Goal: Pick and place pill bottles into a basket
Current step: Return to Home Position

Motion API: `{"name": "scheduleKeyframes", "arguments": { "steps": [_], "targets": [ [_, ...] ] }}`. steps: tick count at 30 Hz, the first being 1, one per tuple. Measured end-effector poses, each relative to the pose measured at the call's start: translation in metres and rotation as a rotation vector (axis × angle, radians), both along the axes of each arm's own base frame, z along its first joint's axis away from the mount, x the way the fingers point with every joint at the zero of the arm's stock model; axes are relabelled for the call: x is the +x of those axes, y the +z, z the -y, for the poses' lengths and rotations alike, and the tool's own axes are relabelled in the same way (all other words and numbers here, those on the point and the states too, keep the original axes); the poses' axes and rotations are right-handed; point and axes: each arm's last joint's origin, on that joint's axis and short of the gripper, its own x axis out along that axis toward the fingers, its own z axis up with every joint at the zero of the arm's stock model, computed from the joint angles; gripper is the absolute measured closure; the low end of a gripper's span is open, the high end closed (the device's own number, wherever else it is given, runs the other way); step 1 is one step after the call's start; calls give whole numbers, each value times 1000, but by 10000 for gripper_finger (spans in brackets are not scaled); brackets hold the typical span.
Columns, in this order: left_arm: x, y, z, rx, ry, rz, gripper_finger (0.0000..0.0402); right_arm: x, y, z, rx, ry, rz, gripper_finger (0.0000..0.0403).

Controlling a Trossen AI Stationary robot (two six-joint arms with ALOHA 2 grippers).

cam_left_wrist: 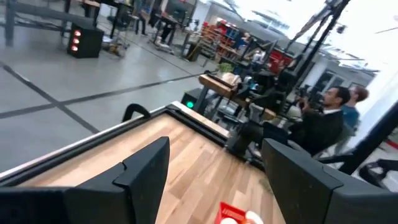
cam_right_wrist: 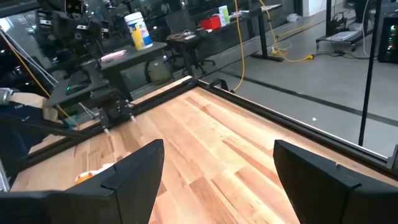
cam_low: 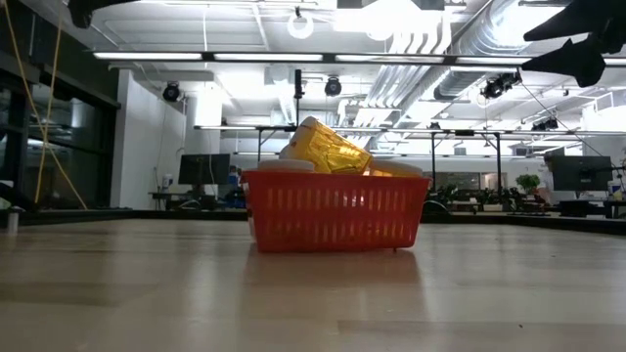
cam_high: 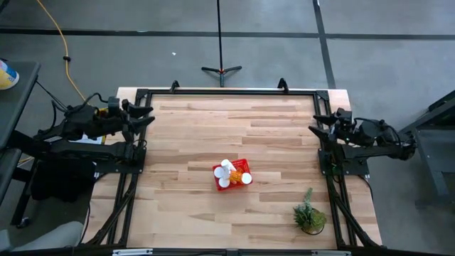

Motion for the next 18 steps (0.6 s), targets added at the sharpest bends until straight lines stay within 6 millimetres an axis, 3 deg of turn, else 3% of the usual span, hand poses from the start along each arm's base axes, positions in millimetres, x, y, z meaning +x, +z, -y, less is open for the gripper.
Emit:
{"name": "scheduleKeyframes", "arguments": {
  "steps": [14,18],
  "targets": [
    [0,-15,-1,48,44,-156,112,1,4,0,24,-10,58,109],
    [8,-17,-1,211,25,-159,112,1,8,0,38,3,96,109]
  ]
}}
